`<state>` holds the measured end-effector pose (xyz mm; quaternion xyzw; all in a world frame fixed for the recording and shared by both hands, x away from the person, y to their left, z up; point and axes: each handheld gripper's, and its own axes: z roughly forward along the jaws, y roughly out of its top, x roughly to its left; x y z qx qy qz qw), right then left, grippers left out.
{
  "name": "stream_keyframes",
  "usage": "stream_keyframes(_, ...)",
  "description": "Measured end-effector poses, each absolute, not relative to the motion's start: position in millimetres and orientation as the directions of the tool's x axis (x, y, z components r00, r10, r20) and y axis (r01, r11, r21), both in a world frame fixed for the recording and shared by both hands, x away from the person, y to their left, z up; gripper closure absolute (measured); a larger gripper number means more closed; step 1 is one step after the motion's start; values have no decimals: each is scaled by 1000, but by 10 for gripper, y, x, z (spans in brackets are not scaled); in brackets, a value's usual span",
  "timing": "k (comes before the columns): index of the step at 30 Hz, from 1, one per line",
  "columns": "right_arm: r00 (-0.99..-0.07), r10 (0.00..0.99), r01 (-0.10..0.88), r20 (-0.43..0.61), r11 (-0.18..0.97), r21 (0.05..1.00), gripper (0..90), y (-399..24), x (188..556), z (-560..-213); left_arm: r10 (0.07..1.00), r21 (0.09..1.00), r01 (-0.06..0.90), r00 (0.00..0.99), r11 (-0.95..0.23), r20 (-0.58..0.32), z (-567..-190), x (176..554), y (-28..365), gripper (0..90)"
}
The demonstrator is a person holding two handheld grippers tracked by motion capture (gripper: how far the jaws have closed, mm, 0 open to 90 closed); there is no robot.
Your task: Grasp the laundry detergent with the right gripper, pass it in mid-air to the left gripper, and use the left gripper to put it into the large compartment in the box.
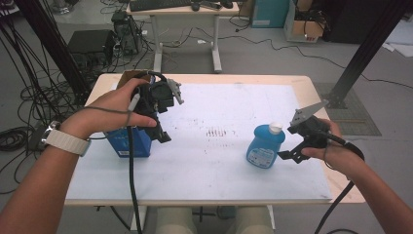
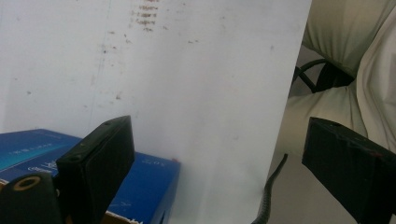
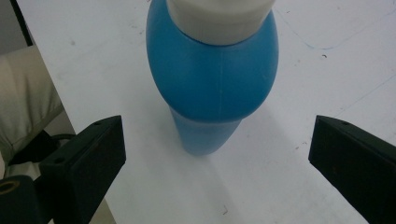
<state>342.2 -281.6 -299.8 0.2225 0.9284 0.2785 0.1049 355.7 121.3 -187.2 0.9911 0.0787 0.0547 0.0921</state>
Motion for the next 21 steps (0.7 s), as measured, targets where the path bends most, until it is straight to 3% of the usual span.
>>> stream_keyframes(21, -868, 493, 359, -63, 709, 607, 40, -2809, 3408, -3051, 170, 192, 149, 981, -970, 96, -1861, 3554, 1242, 97)
